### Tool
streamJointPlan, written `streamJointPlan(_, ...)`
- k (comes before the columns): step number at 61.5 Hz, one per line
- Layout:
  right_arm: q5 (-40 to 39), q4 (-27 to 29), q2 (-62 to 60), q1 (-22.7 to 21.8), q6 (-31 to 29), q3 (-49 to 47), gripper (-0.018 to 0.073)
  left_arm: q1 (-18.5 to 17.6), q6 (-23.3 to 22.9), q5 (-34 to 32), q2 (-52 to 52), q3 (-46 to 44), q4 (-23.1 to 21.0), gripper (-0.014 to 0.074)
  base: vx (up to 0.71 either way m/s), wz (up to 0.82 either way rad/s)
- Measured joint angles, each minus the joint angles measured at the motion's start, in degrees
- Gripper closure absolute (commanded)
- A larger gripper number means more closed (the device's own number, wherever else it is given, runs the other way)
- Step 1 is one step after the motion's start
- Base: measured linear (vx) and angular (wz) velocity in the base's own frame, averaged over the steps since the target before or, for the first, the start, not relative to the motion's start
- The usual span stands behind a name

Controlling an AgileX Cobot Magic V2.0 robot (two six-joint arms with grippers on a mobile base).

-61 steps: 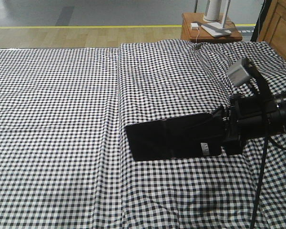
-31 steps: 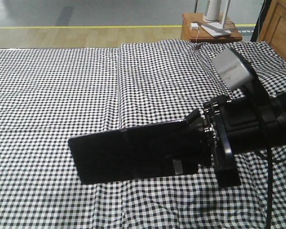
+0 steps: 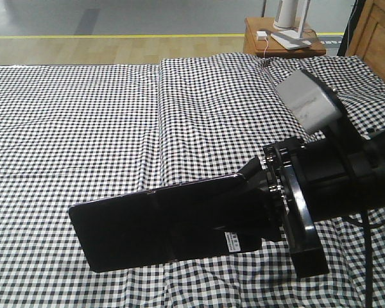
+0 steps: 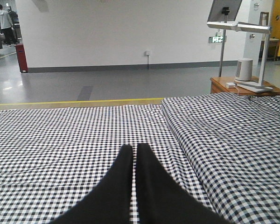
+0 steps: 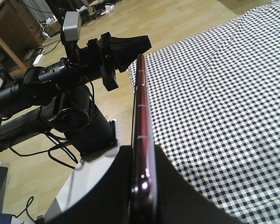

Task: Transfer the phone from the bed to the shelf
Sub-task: 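Lift the phone off the sheet with the right gripper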

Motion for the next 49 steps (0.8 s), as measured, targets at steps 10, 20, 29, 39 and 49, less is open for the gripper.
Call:
streamJointPlan(10, 0.0, 0.0, 0.0, 0.0, 0.0, 0.0, 0.0562, 0.0, 0.0, 0.0, 0.0, 0.0, 0.0, 0.0595, 0.0, 0.0)
streamJointPlan(20, 0.0, 0.0, 0.0, 0.0, 0.0, 0.0, 0.0562, 0.0, 0.0, 0.0, 0.0, 0.0, 0.0, 0.0595, 0.0, 0.0)
streamJointPlan(29, 0.0, 0.0, 0.0, 0.0, 0.0, 0.0, 0.0562, 0.0, 0.0, 0.0, 0.0, 0.0, 0.0, 0.0595, 0.0, 0.0)
streamJointPlan(39, 0.0, 0.0, 0.0, 0.0, 0.0, 0.0, 0.0562, 0.0, 0.0, 0.0, 0.0, 0.0, 0.0, 0.0595, 0.0, 0.0)
streamJointPlan(49, 0.0, 0.0, 0.0, 0.0, 0.0, 0.0, 0.0562, 0.0, 0.0, 0.0, 0.0, 0.0, 0.0, 0.0595, 0.0, 0.0)
